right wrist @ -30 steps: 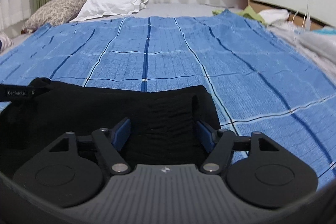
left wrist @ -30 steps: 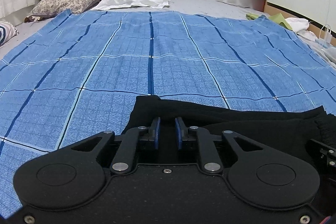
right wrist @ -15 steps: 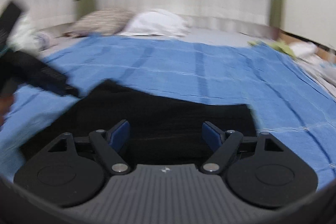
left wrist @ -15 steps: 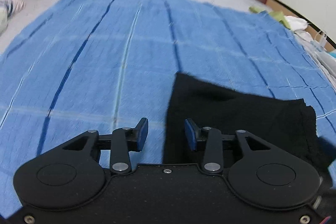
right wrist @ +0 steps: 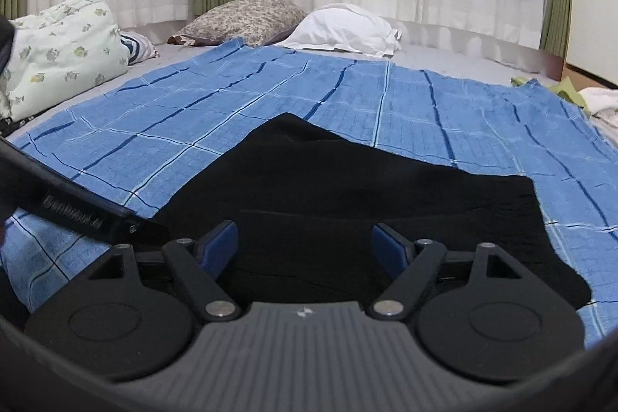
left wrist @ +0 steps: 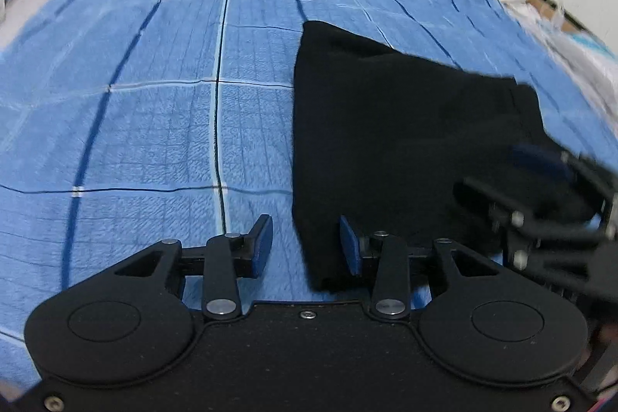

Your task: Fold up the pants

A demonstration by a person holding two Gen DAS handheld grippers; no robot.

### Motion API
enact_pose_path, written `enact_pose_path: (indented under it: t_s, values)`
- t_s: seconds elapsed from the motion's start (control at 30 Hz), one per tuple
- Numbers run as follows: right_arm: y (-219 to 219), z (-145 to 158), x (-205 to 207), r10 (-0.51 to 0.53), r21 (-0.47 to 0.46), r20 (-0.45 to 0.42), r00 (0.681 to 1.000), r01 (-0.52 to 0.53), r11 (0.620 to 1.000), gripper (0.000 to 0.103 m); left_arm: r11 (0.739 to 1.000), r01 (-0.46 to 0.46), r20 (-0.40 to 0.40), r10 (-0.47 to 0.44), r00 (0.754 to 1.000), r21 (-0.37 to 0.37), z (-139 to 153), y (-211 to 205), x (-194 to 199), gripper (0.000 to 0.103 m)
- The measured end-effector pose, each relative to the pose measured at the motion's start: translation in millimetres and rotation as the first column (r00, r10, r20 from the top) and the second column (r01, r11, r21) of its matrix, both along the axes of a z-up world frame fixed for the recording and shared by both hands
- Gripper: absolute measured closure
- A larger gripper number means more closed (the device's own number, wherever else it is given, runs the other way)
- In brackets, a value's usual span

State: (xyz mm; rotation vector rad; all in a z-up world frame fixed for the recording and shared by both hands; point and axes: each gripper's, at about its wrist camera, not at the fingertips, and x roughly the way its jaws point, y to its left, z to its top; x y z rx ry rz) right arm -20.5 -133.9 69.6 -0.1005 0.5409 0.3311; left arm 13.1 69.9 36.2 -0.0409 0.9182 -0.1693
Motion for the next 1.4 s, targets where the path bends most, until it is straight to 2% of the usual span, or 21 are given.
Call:
enact_pose_path:
  t_s: [0.2,0.33,0.37,0.5,0.6,0.63,0.73,0.9,0.97,1.03,1.07,1.17,1.27,1.3,1.33,1.37,1.4]
  values:
    - [1.6,2.5,9.5,-0.018,0.06,-0.024,1.0,0.019,0.998,0.017,0.998,0.024,0.02,-0.026,0.999,0.056,4.4,-8.2,-22.4,0.065]
    - [16.5,-4.9,15.9,0.003,0.062,-0.041,0.999,-0.001,0.998,0.017,0.999,0.024,-0.015,-0.024,1.0,0.041,16.1,-0.4,-17.6,0.066]
    - [21.5,-7.4,16.7,0.007,0.064,-0.049,0.999,-0.004,0.998,0.017,0.999,0.011,-0.006,-0.011,1.0,0.033,22.9,4.1,-15.6,0.07]
    - [45.1,-17.2,16.1,0.028,0.106,-0.078,0.997,-0.02,0.994,0.017,0.998,-0.035,0.076,0.031,0.997,0.05,48.8,16.0,2.1,0.07]
    - [64.1,-27.1,9.4,0.04,0.054,-0.059,0.997,-0.036,0.998,0.017,1.0,-0.007,0.081,0.006,0.997,0.006,58.2,15.8,28.8,0.069]
    - [68.1,-29.4,4.7,0.039,0.03,-0.039,0.998,-0.038,0.999,0.018,1.0,0.016,0.071,-0.015,0.997,-0.013,58.4,12.0,41.1,0.065]
    - [67.2,-32.2,-1.8,0.046,0.036,-0.027,0.999,-0.045,0.998,0.021,0.999,0.05,0.057,-0.05,0.997,-0.006,50.3,-4.9,78.3,0.062]
    - [65.1,-34.0,-2.2,0.053,0.042,-0.021,0.998,-0.052,0.998,0.021,0.988,0.102,0.009,-0.103,0.995,0.114,16.0,-51.7,140.8,0.059]
    - [65.4,-35.0,-1.6,0.052,0.046,-0.02,0.998,-0.051,0.998,0.021,0.972,0.103,0.022,-0.11,0.994,0.211,0.5,-70.4,161.5,0.042]
    - [63.9,-35.1,-0.8,0.052,0.057,-0.025,0.998,-0.051,0.997,0.021,0.974,0.075,0.065,-0.091,0.994,0.212,-3.7,-76.4,174.9,0.042]
    - [63.3,-35.1,-0.9,0.053,0.06,-0.024,0.998,-0.052,0.997,0.021,0.976,0.05,0.057,-0.064,0.996,0.21,-5.3,-77.2,185.0,0.042]
    - [61.7,-36.7,-0.7,0.055,0.062,-0.02,0.998,-0.054,0.997,0.021,0.995,-0.003,0.009,0.002,1.0,0.103,-9.3,-68.4,208.0,0.042]
    - [59.7,-37.7,-0.8,0.057,0.073,-0.022,0.998,-0.056,0.996,0.021,0.997,-0.015,0.014,0.014,1.0,0.075,-11.7,-62.4,218.4,0.042]
    - [59.1,-38.1,-1.2,0.059,0.075,-0.022,0.998,-0.057,0.996,0.021,0.997,-0.025,0.034,0.022,0.999,0.073,-12.2,-61.2,220.0,0.045]
    - [59.2,-38.6,-1.8,0.062,0.074,-0.022,0.998,-0.061,0.995,0.021,0.991,-0.075,0.103,0.063,0.993,0.113,-12.6,-60.4,218.8,0.065]
    - [59.2,-39.6,-2.9,0.065,0.07,-0.017,0.998,-0.063,0.996,0.021,0.98,-0.104,0.125,0.083,0.989,0.167,-16.2,-58.9,222.3,0.054]
    - [58.7,-39.6,-3.0,0.065,0.069,-0.015,0.998,-0.064,0.996,0.021,0.979,-0.115,0.108,0.097,0.989,0.171,-20.2,-55.4,226.6,0.052]
